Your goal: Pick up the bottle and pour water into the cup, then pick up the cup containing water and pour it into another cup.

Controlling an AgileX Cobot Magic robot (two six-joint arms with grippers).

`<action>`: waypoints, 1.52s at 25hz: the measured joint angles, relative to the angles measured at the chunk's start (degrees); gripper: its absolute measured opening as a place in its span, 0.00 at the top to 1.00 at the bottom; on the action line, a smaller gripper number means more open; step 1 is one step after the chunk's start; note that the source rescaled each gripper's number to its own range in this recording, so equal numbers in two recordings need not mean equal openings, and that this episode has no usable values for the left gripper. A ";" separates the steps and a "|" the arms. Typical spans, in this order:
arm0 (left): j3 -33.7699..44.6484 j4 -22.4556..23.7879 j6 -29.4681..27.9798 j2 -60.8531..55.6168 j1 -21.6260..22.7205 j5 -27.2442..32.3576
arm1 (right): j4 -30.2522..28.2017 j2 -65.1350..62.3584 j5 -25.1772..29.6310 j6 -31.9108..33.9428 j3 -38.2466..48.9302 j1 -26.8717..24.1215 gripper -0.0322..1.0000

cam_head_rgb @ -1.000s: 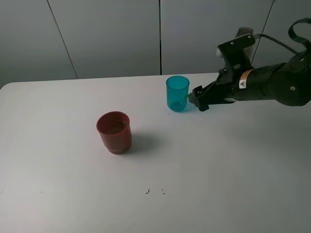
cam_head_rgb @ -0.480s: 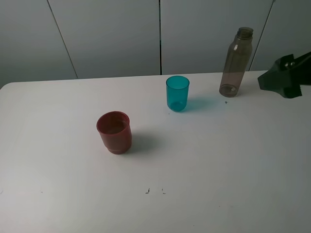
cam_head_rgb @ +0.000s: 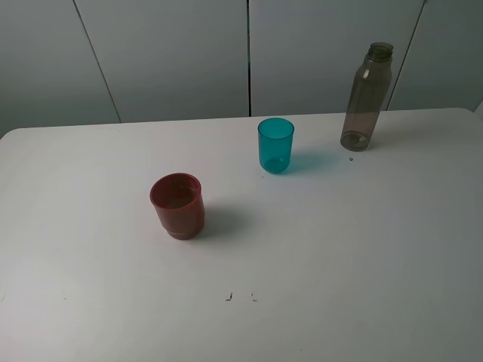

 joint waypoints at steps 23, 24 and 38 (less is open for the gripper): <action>0.00 0.00 0.00 0.00 0.00 0.00 | 0.11 -23.34 -1.84 -0.02 9.75 -0.14 0.01; 0.00 0.00 0.00 0.00 0.00 0.00 | 0.11 -23.34 -1.84 -0.02 9.75 -0.59 0.01; 0.00 0.00 0.00 0.00 0.00 0.00 | 0.11 -23.43 -2.07 0.19 9.75 -22.20 0.01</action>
